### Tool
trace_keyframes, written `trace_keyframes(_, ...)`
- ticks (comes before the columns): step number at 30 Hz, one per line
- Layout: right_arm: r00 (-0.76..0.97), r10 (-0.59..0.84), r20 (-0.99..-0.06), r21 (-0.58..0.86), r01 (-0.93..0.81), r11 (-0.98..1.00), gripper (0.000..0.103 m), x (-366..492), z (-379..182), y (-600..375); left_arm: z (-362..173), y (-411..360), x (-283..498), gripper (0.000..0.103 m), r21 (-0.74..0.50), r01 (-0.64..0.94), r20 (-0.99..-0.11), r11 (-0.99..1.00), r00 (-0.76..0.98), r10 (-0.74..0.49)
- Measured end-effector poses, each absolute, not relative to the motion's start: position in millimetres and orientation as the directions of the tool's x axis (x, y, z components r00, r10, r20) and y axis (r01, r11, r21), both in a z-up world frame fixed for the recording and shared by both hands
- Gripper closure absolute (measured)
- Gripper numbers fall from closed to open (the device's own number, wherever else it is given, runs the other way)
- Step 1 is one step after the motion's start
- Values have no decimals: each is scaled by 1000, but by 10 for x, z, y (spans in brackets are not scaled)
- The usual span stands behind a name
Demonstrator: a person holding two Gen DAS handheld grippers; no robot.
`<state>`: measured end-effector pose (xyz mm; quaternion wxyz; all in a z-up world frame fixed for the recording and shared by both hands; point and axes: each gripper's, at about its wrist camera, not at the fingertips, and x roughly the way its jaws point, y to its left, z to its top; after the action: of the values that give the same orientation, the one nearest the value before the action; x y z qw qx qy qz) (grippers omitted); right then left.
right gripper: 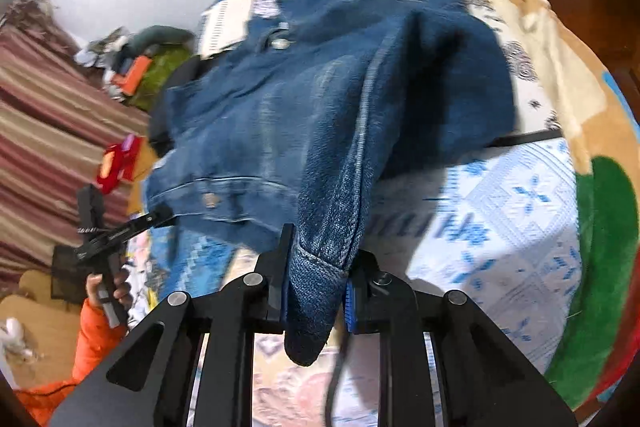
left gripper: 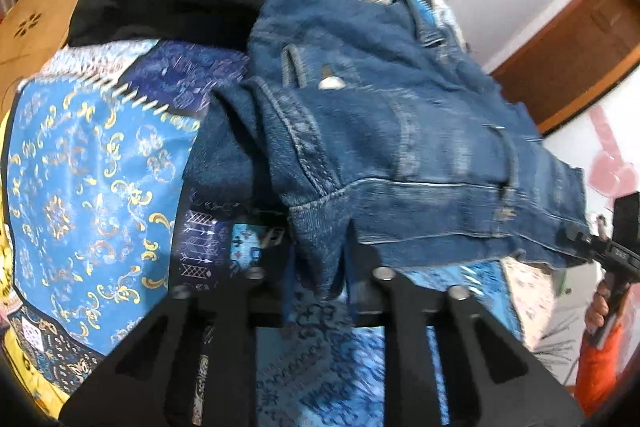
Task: Fold large clothes
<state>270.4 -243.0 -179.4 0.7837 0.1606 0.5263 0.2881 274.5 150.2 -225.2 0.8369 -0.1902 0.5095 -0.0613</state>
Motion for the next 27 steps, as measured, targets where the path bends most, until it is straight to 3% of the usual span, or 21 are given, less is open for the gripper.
trace_keyframes(10, 420, 657, -627, 515, -410, 753, 88, 3082, -991, -2207, -1279, 1444, 3104, 93, -451, 25, -700, 892, 610, -371)
trace_keyframes(16, 543, 600, -588, 489, -352, 798, 88, 3722, -658, -2334, -951, 1507, 3831, 94, -430, 16, -668, 903, 667, -330)
trace_keyframes(20, 568, 546, -616, 491, -266, 830, 88, 4190, -861, -2451, -1137, 1700, 4302, 93, -437, -61, -682, 898, 673, -286)
trace_keyframes(27, 460, 493, -738, 498, -121, 859, 87, 4775, -1778, -2484, -2146, 1758, 4837, 92, -332, -163, -822, 929, 533, -200)
